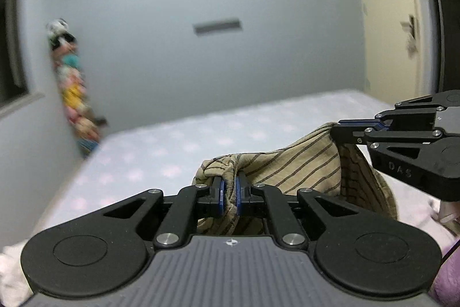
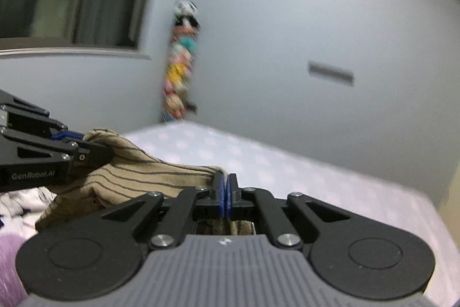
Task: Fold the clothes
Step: 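Lift the striped pants off the pile with both grippers and carry them across the bed, then lower the pants onto the open bed and open both grippers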
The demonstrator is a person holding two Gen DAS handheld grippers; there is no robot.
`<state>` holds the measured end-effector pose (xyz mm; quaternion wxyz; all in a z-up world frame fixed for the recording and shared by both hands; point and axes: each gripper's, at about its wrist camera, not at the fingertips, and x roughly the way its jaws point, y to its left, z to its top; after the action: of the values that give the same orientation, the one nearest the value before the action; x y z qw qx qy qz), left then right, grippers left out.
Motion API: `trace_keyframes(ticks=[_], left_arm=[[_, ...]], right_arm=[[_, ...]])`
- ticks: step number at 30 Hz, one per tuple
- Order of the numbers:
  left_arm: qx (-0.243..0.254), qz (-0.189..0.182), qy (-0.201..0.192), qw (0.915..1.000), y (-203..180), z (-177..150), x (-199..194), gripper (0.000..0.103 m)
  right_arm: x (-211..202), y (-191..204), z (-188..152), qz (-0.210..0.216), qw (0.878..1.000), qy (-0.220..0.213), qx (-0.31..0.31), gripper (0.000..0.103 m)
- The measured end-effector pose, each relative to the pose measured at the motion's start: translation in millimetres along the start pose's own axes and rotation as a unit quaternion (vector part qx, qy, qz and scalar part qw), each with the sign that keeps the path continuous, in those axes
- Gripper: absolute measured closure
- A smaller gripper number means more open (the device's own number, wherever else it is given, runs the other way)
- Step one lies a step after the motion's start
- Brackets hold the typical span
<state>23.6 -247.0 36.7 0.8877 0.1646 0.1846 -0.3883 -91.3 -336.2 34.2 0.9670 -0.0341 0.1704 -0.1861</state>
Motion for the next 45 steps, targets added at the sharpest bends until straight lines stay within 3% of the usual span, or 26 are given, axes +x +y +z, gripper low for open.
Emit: trace_keyframes(ticks=[4,7,9,11,15,17,19,22,26,31,37,40,43,45], left_arm=[[-0.009,-0.020,0.050,0.9985,-4.5,-17.3,35.7,0.096],[-0.020,-0.034,0.087,0.9955,-3.9,-28.4,61.8,0.093],[-0.027,-0.042,0.111,0.9925,-3.5,-35.7,79.1,0.093],[-0.037,-0.053,0.132,0.9891,-2.5,-42.8,93.9,0.090],[-0.092,-0.110,0.125,0.9819,9.6,-51.9,85.7,0.076],[-0.119,-0.137,0.120,0.9759,15.6,-56.5,81.7,0.068],[-0.146,-0.165,0.116,0.9685,21.7,-61.1,77.6,0.055],[-0.169,-0.210,0.089,0.9589,27.4,-64.0,63.0,0.045],[-0.151,-0.240,0.059,0.9571,23.3,-65.2,44.8,0.039],[-0.177,-0.335,0.065,0.9229,17.9,-66.4,43.1,0.039],[-0.211,-0.351,0.108,0.9058,14.5,-75.4,61.3,0.039],[-0.228,-0.340,0.132,0.9025,15.1,-80.5,75.7,0.039],[-0.227,-0.313,0.160,0.9083,10.8,-87.2,89.7,0.039],[-0.205,-0.284,0.180,0.9194,2.3,-91.7,98.4,0.041]], right_arm=[[16.2,-23.9,-44.8,-0.011,0.998,0.054,0.036,0.099],[29.2,-34.4,-70.8,-0.017,0.995,0.077,0.053,0.088],[35.6,-41.6,-82.2,-0.020,0.994,0.088,0.062,0.070],[41.4,-47.2,-88.9,-0.030,0.993,0.088,0.068,0.061],[38.7,-70.5,-99.6,-0.060,0.988,0.090,0.109,0.038],[35.8,-79.7,-108.7,-0.070,0.984,0.097,0.134,0.036],[34.8,-85.8,-121.3,-0.081,0.979,0.108,0.152,0.035],[32.8,-85.8,-145.4,-0.090,0.974,0.124,0.169,0.035],[37.3,-74.0,-172.8,-0.097,0.966,0.161,0.179,0.034],[30.0,-63.8,-198.8,-0.103,0.962,0.172,0.183,0.031],[27.8,-66.3,-203.8,-0.107,0.961,0.168,0.194,0.027],[35.9,-68.3,-209.5,-0.104,0.957,0.190,0.195,0.027],[44.6,-72.2,-214.8,-0.099,0.951,0.211,0.204,0.027],[46.9,-77.4,-218.8,-0.098,0.946,0.219,0.217,0.027]])
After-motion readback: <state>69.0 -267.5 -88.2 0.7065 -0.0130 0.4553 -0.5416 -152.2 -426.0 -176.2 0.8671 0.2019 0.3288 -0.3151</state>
